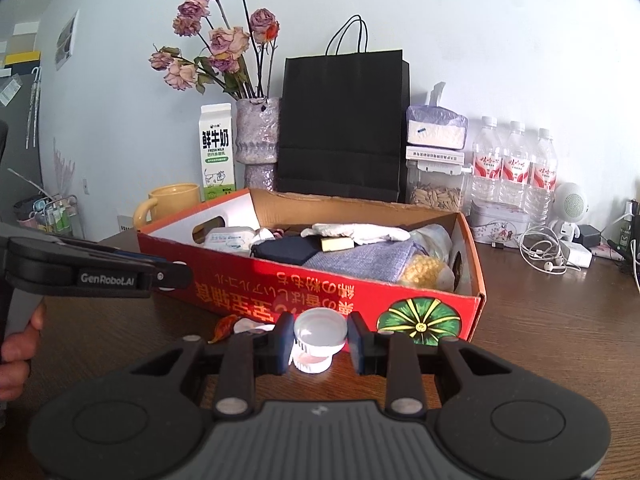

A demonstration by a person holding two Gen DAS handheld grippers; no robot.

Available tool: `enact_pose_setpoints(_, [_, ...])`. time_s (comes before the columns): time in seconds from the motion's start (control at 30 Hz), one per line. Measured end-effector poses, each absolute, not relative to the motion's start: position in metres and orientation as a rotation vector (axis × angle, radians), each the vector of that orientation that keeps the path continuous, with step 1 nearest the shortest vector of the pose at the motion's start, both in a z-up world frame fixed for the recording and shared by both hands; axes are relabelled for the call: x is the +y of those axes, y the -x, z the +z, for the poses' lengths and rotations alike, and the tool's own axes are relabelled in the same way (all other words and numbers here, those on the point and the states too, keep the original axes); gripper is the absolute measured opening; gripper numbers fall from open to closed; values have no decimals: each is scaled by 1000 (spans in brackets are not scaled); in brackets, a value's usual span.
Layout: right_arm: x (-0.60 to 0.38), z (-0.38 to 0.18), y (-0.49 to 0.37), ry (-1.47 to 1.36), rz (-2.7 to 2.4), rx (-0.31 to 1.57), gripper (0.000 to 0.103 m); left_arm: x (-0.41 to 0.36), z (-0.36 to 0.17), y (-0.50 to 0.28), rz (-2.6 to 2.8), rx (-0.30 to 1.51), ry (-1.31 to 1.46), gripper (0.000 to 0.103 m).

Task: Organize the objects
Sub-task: 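Carry both white caps over the box and release them inside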

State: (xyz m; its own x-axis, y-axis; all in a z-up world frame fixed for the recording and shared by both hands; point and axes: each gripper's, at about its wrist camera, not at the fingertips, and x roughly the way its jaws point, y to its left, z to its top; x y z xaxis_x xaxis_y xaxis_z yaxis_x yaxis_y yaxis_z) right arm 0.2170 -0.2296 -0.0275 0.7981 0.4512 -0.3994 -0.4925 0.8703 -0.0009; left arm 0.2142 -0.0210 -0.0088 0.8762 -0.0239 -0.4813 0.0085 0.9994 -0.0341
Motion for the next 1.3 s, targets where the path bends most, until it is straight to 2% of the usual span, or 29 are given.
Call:
enact_pose_setpoints(0.6, [-198,13,-242,120,544,311,27,-37,44,-239,-56,353,49,30])
enact_pose_setpoints(0.9, [-177,24,-285,102,532,274,27,-30,47,-269,-43,333,76,30])
enact_pose_setpoints(1.3, [-165,12,-342,92,519,318,27,-13,33,-324,-26,377,75,30])
